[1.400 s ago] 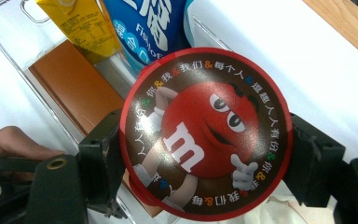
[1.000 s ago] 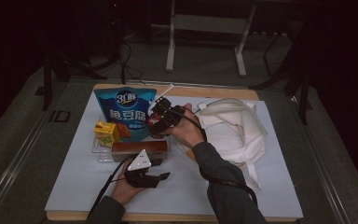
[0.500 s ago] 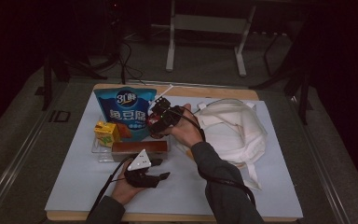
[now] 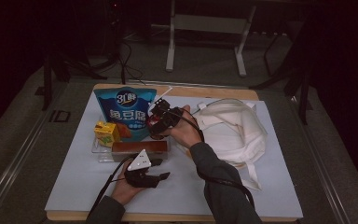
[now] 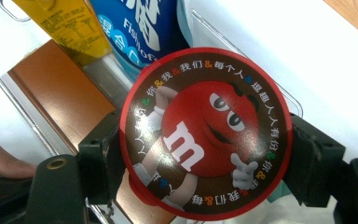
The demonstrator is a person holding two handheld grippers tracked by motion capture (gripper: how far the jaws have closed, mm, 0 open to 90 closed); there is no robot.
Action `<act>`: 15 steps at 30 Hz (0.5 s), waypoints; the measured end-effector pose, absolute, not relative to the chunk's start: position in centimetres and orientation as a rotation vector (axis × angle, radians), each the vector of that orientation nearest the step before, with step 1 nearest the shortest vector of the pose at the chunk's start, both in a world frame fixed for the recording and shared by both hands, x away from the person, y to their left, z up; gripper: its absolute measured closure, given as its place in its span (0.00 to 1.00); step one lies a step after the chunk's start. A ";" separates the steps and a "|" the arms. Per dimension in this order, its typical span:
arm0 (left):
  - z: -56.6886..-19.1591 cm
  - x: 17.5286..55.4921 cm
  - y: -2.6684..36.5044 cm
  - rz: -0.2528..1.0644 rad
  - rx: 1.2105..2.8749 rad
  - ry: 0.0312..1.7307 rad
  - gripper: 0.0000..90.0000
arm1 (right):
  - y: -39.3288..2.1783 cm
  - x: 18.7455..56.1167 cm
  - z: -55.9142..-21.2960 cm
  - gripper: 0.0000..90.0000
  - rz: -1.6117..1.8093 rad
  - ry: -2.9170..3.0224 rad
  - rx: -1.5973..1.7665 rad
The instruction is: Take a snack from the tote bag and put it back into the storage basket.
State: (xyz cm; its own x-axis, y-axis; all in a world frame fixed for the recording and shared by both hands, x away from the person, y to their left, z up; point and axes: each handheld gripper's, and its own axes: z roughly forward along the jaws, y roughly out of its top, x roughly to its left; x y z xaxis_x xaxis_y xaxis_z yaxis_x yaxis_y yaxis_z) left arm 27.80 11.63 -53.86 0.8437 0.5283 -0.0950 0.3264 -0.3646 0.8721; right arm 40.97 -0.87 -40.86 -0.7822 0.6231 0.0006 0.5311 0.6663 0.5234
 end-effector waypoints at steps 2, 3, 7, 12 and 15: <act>-53.9 27.8 11.6 0.245 1.983 0.629 0.44 | -0.8 41.0 -41.0 0.29 0.760 2.700 0.950; -53.9 27.8 11.6 0.245 1.983 0.629 0.44 | -0.8 41.0 -41.1 0.29 0.757 2.701 0.949; -53.9 27.8 11.6 0.245 1.984 0.629 0.44 | -0.7 41.1 -41.5 0.29 0.748 2.699 0.949; -53.9 27.8 11.6 0.245 1.985 0.628 0.44 | -0.9 41.3 -41.9 0.29 0.747 2.695 0.970; -53.9 27.8 11.6 0.243 1.985 0.629 0.44 | -0.8 41.3 -41.9 0.29 0.741 2.690 0.968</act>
State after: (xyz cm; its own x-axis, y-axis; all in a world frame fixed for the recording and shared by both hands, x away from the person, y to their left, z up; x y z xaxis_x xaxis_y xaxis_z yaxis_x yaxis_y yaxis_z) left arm 27.79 11.63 -53.85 0.8444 0.5272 -0.0947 0.3265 -0.3664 0.8713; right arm 41.32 -0.82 -41.88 -0.7694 0.6387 -0.0079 0.5447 0.6625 0.5142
